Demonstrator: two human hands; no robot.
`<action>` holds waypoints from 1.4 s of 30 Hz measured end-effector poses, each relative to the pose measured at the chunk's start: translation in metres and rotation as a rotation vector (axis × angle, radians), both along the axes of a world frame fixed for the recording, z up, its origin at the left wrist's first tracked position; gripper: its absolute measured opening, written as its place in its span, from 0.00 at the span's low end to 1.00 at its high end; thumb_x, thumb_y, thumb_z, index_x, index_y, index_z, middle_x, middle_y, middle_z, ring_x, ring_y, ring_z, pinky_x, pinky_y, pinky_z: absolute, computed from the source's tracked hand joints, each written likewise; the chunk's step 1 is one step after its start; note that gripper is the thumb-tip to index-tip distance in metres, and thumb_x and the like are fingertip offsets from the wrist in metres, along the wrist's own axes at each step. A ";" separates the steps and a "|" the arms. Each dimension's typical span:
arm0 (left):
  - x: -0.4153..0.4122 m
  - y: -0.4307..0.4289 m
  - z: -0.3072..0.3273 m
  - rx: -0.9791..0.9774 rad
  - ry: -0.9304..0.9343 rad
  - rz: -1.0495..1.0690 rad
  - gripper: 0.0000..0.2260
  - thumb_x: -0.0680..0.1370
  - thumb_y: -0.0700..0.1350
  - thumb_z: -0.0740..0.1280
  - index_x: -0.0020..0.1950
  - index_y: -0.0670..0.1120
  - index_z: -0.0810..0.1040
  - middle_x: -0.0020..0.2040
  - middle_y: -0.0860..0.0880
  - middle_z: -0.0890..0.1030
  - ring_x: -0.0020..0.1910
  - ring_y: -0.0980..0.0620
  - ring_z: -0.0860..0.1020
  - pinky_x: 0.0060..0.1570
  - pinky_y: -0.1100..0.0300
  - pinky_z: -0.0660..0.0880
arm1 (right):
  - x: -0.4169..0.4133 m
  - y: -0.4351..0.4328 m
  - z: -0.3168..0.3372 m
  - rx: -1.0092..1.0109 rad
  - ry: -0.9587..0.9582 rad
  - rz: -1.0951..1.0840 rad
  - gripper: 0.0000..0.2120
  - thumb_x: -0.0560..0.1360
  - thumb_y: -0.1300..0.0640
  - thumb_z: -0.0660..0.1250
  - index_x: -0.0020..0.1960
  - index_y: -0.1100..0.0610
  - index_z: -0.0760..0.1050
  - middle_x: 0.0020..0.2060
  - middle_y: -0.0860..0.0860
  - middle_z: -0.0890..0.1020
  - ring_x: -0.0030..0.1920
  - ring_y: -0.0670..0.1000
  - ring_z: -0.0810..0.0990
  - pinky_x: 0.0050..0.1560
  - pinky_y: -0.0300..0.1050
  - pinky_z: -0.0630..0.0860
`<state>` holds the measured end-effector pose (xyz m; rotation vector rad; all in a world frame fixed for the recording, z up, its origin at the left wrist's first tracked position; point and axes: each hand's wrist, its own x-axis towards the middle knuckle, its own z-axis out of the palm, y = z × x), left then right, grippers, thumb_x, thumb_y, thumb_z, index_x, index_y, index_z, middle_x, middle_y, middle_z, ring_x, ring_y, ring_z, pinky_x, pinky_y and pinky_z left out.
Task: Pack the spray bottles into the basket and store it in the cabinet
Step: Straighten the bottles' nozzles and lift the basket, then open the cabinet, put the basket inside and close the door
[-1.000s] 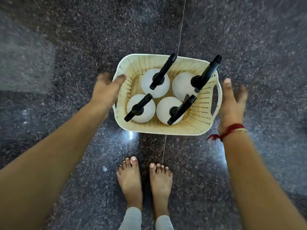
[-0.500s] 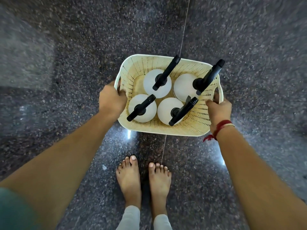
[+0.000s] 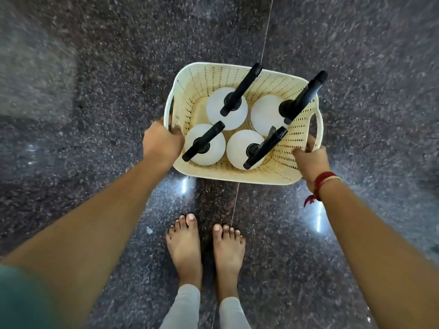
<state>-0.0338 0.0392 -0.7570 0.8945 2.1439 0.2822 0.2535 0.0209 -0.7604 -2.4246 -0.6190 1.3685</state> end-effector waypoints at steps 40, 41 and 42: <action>0.047 0.201 0.343 0.182 -0.040 -0.348 0.08 0.75 0.37 0.61 0.49 0.38 0.78 0.41 0.43 0.77 0.40 0.44 0.76 0.37 0.56 0.70 | 0.061 0.170 0.359 0.217 0.067 0.099 0.21 0.72 0.75 0.56 0.54 0.57 0.77 0.52 0.62 0.82 0.53 0.61 0.80 0.54 0.56 0.78; 0.052 0.207 0.341 0.181 -0.041 -0.370 0.08 0.75 0.37 0.61 0.49 0.38 0.78 0.40 0.44 0.77 0.40 0.44 0.76 0.37 0.56 0.70 | 0.066 0.173 0.356 0.217 0.072 0.092 0.21 0.72 0.75 0.56 0.53 0.55 0.77 0.51 0.62 0.82 0.53 0.60 0.80 0.54 0.56 0.78; 0.058 0.215 0.338 0.175 -0.041 -0.389 0.07 0.75 0.37 0.60 0.47 0.39 0.78 0.40 0.44 0.77 0.40 0.44 0.77 0.37 0.56 0.70 | 0.072 0.176 0.350 0.215 0.081 0.080 0.21 0.72 0.75 0.56 0.52 0.53 0.77 0.51 0.61 0.82 0.52 0.60 0.80 0.52 0.56 0.78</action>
